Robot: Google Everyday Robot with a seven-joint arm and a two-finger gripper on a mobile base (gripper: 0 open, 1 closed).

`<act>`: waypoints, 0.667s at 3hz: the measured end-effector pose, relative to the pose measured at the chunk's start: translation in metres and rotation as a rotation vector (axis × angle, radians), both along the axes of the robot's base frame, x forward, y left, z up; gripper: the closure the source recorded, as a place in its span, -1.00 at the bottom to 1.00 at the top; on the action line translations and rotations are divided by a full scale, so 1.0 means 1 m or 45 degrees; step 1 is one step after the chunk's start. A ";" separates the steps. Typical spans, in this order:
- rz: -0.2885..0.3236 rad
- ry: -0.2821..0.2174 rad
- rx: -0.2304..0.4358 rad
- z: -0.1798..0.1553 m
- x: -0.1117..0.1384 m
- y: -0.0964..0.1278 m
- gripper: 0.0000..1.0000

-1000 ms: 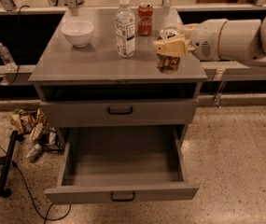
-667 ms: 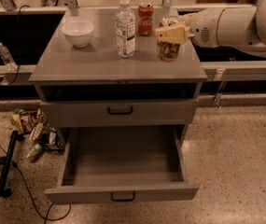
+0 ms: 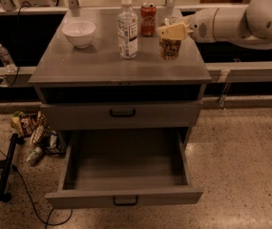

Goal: Pick orange can from middle drawer and place on counter

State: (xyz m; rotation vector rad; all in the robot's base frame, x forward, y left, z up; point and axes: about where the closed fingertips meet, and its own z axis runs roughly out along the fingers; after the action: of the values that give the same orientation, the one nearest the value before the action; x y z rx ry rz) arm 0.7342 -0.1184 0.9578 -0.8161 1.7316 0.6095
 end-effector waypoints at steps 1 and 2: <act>-0.007 0.016 0.003 -0.009 0.015 -0.002 0.50; -0.014 0.017 0.011 -0.016 0.022 -0.002 0.06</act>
Offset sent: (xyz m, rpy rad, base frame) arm 0.0299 -0.0083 -0.0232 0.0162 0.0097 -0.0295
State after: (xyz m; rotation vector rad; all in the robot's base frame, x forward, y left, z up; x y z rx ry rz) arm 0.7559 -0.1200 0.9416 -0.7975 1.7431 0.6162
